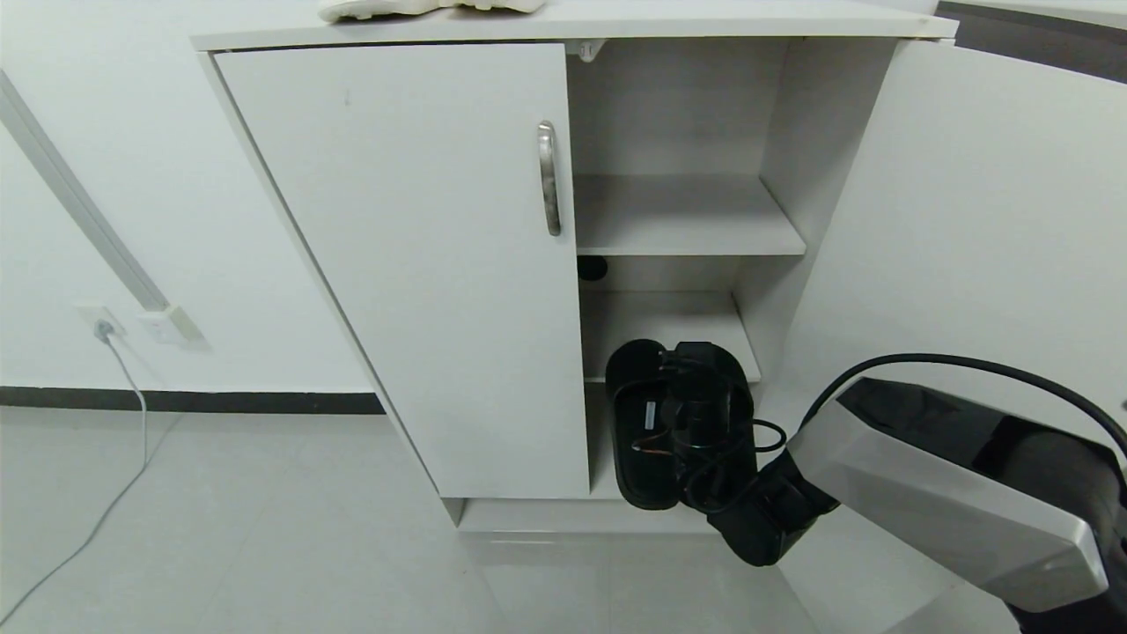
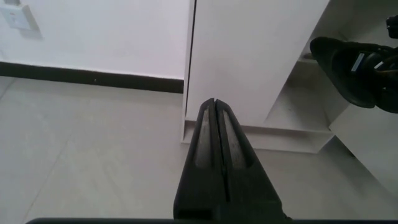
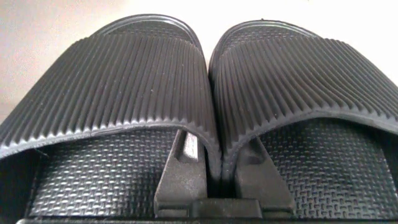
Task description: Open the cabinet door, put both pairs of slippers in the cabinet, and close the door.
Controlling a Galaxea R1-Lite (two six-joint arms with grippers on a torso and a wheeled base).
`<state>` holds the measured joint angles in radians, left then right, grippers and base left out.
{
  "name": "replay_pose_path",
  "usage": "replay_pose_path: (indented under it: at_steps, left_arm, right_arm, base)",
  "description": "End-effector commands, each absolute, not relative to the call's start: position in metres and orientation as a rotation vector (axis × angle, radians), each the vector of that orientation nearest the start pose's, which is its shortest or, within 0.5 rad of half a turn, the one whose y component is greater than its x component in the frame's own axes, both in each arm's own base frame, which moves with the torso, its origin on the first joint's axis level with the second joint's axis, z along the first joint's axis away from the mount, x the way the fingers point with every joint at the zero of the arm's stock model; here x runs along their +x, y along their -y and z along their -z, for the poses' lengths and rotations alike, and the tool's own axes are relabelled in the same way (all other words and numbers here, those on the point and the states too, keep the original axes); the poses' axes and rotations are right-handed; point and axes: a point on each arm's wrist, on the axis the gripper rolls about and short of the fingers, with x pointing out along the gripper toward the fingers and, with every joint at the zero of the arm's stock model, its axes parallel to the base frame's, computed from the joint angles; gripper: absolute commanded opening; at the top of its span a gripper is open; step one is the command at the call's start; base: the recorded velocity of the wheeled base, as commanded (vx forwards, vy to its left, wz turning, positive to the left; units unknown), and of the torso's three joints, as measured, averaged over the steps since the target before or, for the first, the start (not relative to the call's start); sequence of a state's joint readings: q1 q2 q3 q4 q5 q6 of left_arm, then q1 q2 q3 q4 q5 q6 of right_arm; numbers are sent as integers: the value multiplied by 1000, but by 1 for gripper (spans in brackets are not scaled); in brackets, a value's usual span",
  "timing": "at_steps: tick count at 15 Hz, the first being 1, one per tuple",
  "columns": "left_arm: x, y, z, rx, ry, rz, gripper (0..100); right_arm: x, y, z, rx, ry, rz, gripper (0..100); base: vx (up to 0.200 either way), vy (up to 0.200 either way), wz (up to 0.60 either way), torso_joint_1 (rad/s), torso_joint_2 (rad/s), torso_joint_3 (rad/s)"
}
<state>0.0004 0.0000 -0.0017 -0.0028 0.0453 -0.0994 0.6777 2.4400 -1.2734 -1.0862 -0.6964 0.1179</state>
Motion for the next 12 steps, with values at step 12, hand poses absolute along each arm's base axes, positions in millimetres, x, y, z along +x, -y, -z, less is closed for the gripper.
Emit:
replay_pose_path:
  at_steps: [12]
  left_arm:
    - [-23,-1,-76,-101,5,-47,0]
  right_arm:
    - [403,-275,-54,36,-83,-14,0]
  base:
    - [67,0,0,1,0,2]
